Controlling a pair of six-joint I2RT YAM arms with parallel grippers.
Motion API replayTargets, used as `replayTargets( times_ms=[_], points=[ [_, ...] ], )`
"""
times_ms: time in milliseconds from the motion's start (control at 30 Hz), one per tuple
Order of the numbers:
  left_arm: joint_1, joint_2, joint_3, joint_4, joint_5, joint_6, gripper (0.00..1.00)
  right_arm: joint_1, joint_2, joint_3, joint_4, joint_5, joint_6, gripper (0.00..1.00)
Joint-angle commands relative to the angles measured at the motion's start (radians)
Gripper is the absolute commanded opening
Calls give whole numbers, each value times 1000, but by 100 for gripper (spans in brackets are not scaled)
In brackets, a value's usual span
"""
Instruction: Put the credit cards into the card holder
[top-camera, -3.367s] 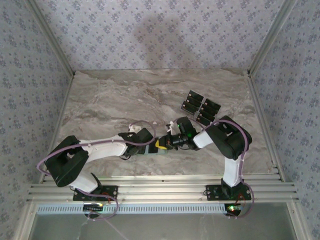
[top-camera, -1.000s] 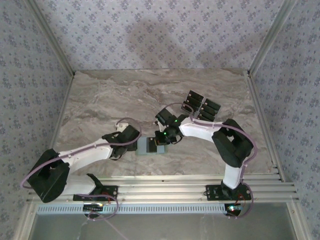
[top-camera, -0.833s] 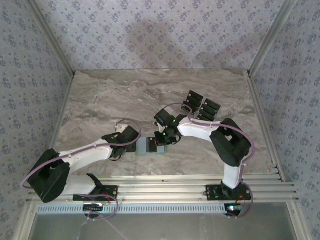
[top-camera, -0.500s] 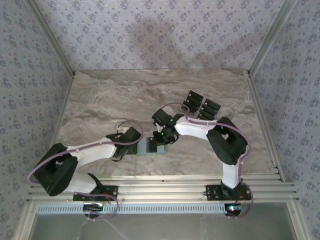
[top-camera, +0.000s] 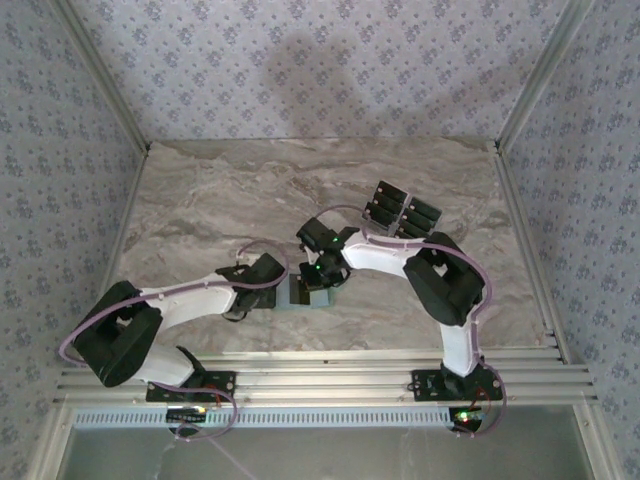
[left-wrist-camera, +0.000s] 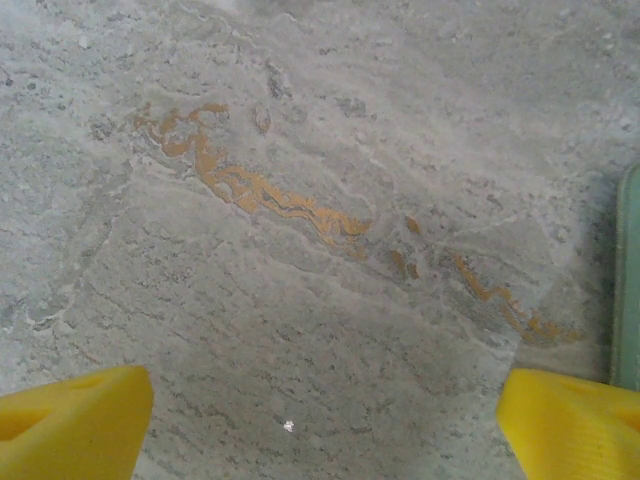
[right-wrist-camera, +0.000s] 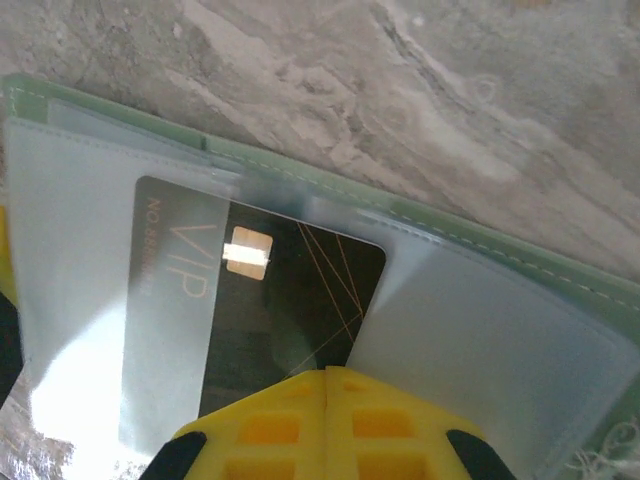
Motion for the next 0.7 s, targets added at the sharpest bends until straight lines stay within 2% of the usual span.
replayTargets(
  times_ms=[0,333,667],
  points=[
    [2,42,-1,41,36,-14,92,15,27,37,-16,-17,0,2],
    [-1,44,3,40,38,-15,92,29,31,79,-14,-42,5,2],
    [-3,49,6,40,35,-17,92,8,-61,-1,-23,6,2,2]
  ],
)
